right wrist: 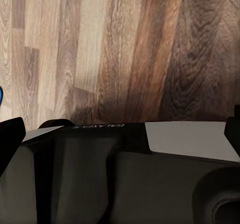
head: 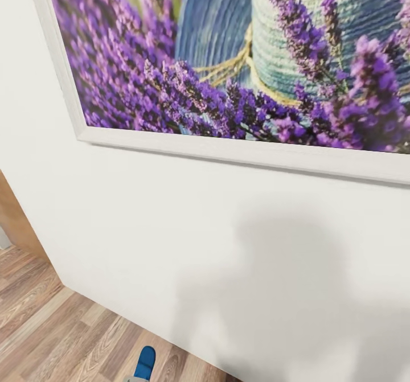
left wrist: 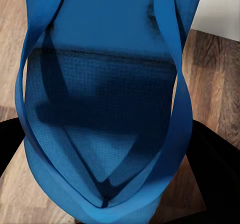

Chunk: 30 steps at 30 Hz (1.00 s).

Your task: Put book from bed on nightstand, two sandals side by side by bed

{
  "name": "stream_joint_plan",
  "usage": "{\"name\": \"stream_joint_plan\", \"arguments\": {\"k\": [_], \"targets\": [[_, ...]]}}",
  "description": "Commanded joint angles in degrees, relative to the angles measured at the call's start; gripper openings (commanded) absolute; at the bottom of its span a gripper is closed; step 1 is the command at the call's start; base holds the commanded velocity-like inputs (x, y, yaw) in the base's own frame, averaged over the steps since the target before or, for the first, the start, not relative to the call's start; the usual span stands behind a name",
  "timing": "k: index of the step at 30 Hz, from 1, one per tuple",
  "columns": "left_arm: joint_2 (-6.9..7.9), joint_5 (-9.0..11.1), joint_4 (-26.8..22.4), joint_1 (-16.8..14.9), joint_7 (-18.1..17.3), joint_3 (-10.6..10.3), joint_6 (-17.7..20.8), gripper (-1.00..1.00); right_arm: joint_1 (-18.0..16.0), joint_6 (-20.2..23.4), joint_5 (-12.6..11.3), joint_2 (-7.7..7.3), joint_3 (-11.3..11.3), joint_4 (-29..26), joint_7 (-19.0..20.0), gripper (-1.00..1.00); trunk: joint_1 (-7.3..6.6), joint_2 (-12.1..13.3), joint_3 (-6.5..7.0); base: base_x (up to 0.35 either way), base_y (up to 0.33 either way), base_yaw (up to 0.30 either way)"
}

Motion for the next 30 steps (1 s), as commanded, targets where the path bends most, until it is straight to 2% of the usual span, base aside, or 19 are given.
{"name": "stream_joint_plan", "arguments": {"k": [1, 9, 21, 30], "targets": [[-0.01, -0.6, 0.0, 0.0, -0.2, 0.5, -0.2, -1.0, -0.1, 0.1, -0.4, -0.01, -0.1, 0.1, 0.2, 1.0, -0.01, 0.0, -0.05, 0.0, 0.0, 0.0], [-0.02, -0.6, 0.0, 0.0, -0.2, 0.5, -0.2, -1.0, -0.1, 0.1, -0.4, 0.0, -0.1, 0.1, 0.3, 1.0, -0.01, 0.0, -0.05, 0.0, 0.0, 0.112], [-0.04, -0.6, 0.0, 0.0, -0.2, 0.5, -0.2, -1.0, 0.0, 0.1, -0.4, 0.0, -0.1, 0.1, 0.2, 1.0, -0.01, 0.0, -0.05, 0.002, 0.0, 0.285], [-0.07, -0.6, 0.0, 0.0, -0.2, 0.5, -0.2, -1.0, -0.1, 0.1, -0.4, 0.0, -0.1, 0.1, 0.2, 1.0, -0.01, 0.0, -0.05, 0.116, 0.0, 0.293]]}}
